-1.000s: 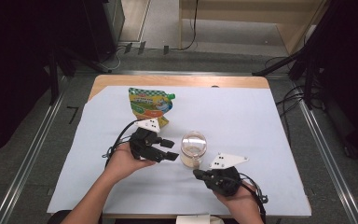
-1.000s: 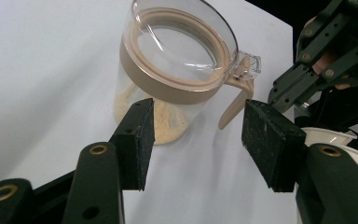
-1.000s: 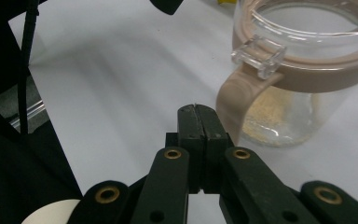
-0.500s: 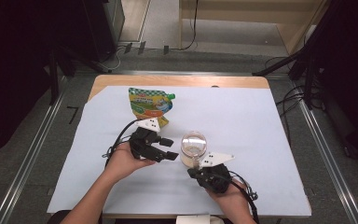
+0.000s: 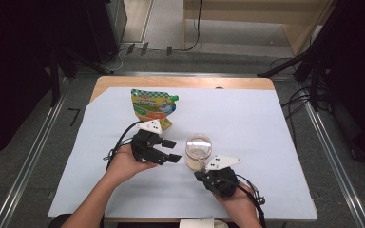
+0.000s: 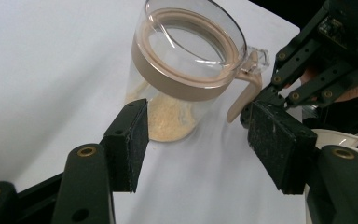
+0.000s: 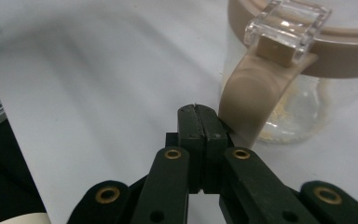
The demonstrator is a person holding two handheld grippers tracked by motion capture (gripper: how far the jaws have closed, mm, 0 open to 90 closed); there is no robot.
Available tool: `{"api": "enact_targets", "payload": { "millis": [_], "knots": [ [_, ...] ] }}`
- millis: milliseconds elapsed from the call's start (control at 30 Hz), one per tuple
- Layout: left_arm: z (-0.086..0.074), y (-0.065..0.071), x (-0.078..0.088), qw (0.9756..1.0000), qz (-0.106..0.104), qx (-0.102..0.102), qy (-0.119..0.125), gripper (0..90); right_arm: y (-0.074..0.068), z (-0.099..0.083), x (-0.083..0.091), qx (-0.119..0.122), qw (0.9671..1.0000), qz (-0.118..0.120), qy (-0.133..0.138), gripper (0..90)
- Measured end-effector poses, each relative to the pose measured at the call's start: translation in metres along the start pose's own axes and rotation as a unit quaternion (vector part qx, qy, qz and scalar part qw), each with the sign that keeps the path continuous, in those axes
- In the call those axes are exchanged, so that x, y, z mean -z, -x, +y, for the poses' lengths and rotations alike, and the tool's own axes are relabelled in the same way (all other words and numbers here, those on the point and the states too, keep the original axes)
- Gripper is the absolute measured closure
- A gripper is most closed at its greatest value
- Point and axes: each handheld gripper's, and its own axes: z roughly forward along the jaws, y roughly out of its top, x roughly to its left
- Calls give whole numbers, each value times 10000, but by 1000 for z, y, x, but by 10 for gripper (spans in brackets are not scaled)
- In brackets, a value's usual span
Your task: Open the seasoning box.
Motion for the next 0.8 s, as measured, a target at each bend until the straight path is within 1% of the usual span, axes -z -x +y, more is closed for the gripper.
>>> {"api": "enact_targets", "payload": {
  "millis": [67, 100, 133, 167, 233, 300, 400, 433, 467, 533, 633, 800],
  "knots": [
    [0, 0, 0, 10000, -2, 7, -1, 390, 4, -1, 4, -104, 9999, -46, -17, 900],
    [0, 0, 0, 10000, -2, 7, -1, 390, 4, -1, 4, -104, 9999, -46, -17, 900],
    [0, 0, -1, 10000, 8, 4, -11, 389, 11, -3, 8, -195, 9997, -137, -3, 900],
    [0, 0, -1, 10000, 10, 0, -22, 389, 13, -3, 9, -199, 9997, -158, -7, 900],
    [0, 1, -2, 10000, 16, -17, -45, 389, 18, -4, 13, -326, 9993, -208, -17, 900],
    [0, 1, -2, 10000, 20, -19, -42, 388, 23, -5, 16, -389, 9989, -274, 0, 900],
    [0, 1, -2, 10000, 17, -23, -34, 387, 31, -6, 20, -448, 9984, -357, 8, 900],
    [0, 1, -2, 10000, 18, -32, -38, 387, 33, -6, 21, -504, 9980, -388, -1, 900],
    [0, 1, -2, 10000, 17, -28, -29, 387, 36, -6, 22, -497, 9978, -428, 10, 900],
    [0, 2, -2, 10000, 25, -29, -22, 386, 41, -6, 26, -606, 9970, -479, 28, 900],
    [0, 2, -3, 10000, 17, -45, -41, 383, 48, -6, 30, -686, 9963, -514, 65, 900],
    [0, 3, -4, 10000, 35, -71, -32, 375, 61, -6, 33, -746, 9948, -681, 99, 900]
  ]
}}
